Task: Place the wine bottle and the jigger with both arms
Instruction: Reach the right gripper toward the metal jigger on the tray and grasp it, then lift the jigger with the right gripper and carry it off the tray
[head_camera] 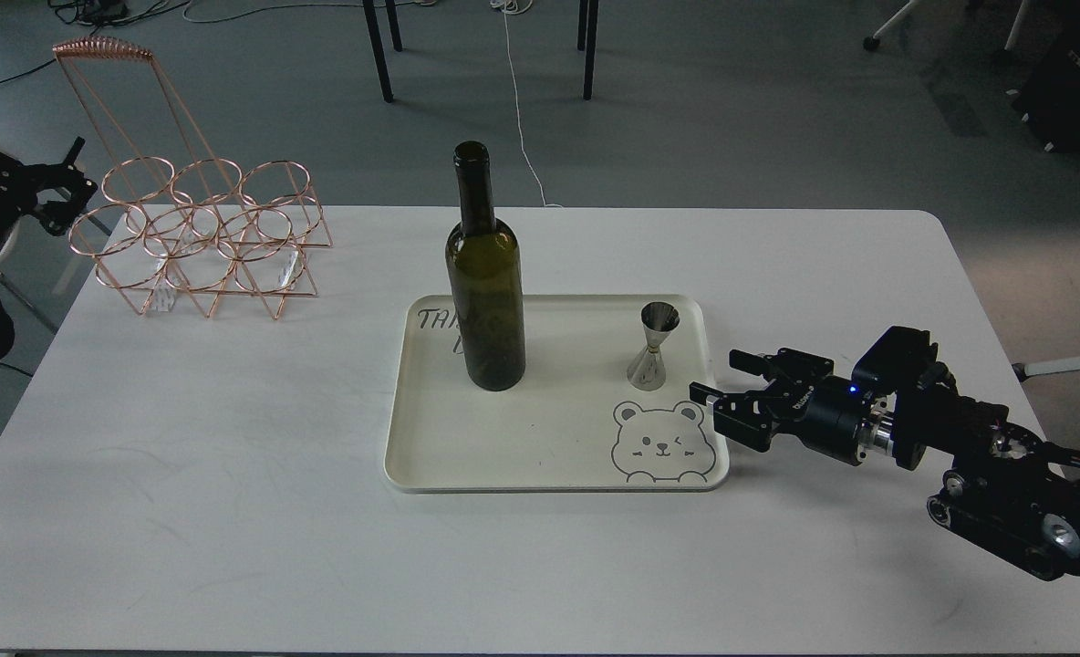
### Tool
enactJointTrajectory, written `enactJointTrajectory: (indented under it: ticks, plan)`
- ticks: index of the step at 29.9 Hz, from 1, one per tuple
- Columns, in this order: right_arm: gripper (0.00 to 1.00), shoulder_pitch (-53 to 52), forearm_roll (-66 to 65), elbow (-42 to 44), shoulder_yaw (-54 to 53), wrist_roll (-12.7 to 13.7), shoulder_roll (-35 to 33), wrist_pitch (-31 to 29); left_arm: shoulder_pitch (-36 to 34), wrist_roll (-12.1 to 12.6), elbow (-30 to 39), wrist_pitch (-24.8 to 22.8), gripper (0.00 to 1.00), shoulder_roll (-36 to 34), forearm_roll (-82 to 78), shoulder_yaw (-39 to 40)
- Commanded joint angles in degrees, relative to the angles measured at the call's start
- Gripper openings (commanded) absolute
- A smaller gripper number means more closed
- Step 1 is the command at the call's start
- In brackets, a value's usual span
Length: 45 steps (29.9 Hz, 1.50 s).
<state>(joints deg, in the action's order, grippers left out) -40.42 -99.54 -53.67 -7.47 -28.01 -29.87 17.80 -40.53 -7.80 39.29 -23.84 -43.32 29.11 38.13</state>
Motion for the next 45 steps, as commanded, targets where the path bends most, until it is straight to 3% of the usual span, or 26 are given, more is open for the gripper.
enactJointTrajectory:
  ticks: [1, 9, 15, 20, 32, 38, 45]
  plan:
    - [0.69, -2.3, 0.0, 6.1, 0.8, 0.0, 5.9, 0.9, 0.0, 0.0, 0.0, 0.0, 0.98, -0.4, 0.0, 0.0]
    - [0.65, -4.2, 0.0, 11.1, 0.9, 0.0, 11.6, 1.3, 0.0, -0.1, -0.1, 0.0, 0.98, -0.5, 0.0, 0.0]
    - [0.51, -5.6, 0.0, 11.7, 1.1, 0.0, 12.4, 1.3, 0.0, -0.1, -0.1, 0.1, 0.98, -0.5, 0.0, 0.1]
    - [0.31, -6.3, 0.0, 11.7, 4.2, 0.0, 12.2, 1.2, -0.1, -0.1, -0.1, 0.1, 0.98, -0.4, -0.1, 0.1]
    - [0.07, -6.8, 0.1, 12.9, 5.2, 0.0, 12.2, 3.3, -0.2, -0.1, -0.2, 0.1, 0.98, -0.7, -0.1, 0.1]
    - [0.07, -9.2, 1.2, 12.2, 4.4, 0.0, 10.6, 5.2, -0.4, -0.1, -0.2, 0.1, 0.98, -0.9, -0.1, 0.3]
    - [0.07, -9.4, 1.4, 8.1, 0.8, 0.0, 1.6, 6.0, -0.4, -0.1, -0.1, 0.1, 0.98, -1.8, -0.2, 0.2]
